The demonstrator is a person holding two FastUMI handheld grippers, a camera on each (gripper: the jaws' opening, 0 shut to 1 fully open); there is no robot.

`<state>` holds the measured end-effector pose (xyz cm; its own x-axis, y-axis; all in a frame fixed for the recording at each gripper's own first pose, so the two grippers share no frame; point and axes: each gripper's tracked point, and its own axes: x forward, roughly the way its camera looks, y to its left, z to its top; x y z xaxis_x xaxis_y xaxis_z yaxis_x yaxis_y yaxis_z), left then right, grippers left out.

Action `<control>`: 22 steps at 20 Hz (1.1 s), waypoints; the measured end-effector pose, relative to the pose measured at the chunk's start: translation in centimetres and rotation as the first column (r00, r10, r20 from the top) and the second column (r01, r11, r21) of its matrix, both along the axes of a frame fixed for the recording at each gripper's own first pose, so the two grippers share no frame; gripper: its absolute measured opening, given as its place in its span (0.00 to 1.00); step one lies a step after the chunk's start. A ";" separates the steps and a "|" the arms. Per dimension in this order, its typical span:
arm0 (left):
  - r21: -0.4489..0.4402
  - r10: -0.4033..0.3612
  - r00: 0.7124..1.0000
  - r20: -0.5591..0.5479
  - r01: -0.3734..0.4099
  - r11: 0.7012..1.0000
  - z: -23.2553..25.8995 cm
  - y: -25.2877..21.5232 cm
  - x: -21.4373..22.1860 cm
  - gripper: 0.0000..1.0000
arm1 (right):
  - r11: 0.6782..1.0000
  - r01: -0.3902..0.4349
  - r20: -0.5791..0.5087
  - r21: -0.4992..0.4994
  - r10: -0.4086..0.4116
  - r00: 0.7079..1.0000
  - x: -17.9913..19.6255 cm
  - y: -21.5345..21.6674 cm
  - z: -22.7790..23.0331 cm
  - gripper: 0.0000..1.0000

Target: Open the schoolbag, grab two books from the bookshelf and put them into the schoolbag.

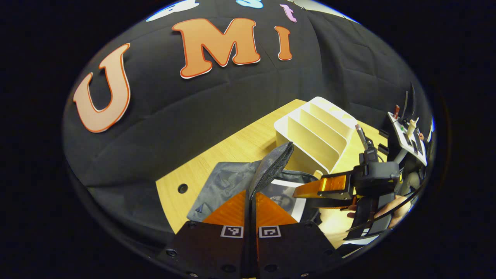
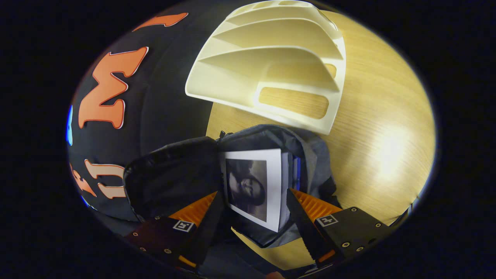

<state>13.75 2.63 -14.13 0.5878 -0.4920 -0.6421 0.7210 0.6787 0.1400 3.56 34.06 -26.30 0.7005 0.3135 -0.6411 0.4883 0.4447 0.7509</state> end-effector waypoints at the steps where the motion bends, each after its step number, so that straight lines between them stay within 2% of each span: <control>1: -0.019 0.024 1.000 -0.010 -0.024 1.000 -0.3 0.2 -0.4 0.01 | 0.999 -0.013 -0.009 -0.049 0.012 1.000 -0.4 -1.1 0.1 0.98; 3: -0.048 0.069 0.997 -0.022 -0.070 0.996 -0.9 0.8 -1.1 0.01 | 0.985 -0.058 -0.022 -0.163 0.055 0.998 -1.3 -2.7 0.6 0.98; 6: -0.070 0.120 0.992 -0.042 -0.123 0.990 -1.9 0.7 -2.1 0.04 | 0.942 -0.132 -0.013 -0.309 0.135 0.991 -1.4 -4.7 2.0 0.98; 9: -0.111 0.150 0.986 -0.073 -0.158 0.981 -1.5 -1.0 -4.3 0.17 | 0.897 -0.212 -0.012 -0.387 0.225 0.974 -1.7 -6.3 3.7 0.98; 10: -0.115 0.164 0.984 -0.069 -0.171 0.978 -1.4 -1.1 -4.7 0.27 | 0.881 -0.229 -0.007 -0.414 0.248 0.969 -1.8 -7.1 4.2 0.98; 13: -0.153 0.235 0.970 -0.060 -0.241 0.958 -0.8 -2.4 -5.0 0.75 | 0.818 -0.268 0.012 -0.509 0.319 0.948 -1.9 -10.3 5.6 0.98; 14: -0.172 0.274 0.960 -0.050 -0.279 0.945 -0.5 -2.6 -5.1 0.85 | 0.798 -0.266 0.036 -0.540 0.338 0.940 -1.8 -11.4 6.7 0.99; 15: -0.202 0.320 0.947 -0.027 -0.318 0.926 0.1 -2.5 -4.9 0.88 | 0.781 -0.253 0.076 -0.571 0.356 0.931 -1.5 -12.4 8.1 0.98; 16: -0.239 0.370 0.929 0.004 -0.359 0.902 1.0 -2.6 -4.4 0.97 | 0.761 -0.231 0.120 -0.606 0.375 0.919 -1.1 -13.4 9.6 0.98; 19: -0.361 0.505 0.856 0.113 -0.438 0.823 3.7 -1.8 -4.5 0.98 | 0.669 -0.118 0.242 -0.734 0.419 0.875 -0.6 -17.1 14.6 0.98; 22: -0.439 0.556 0.810 0.185 -0.438 0.784 6.4 -2.3 -4.7 0.97 | 0.601 0.000 0.343 -0.799 0.457 0.821 -0.8 -19.2 19.4 0.98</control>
<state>9.03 0.29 -7.69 0.9419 -0.2354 -0.2394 0.2323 0.9717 -0.0416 2.77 14.89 -6.90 0.9411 0.0878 -0.3266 -0.0282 0.9827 0.1829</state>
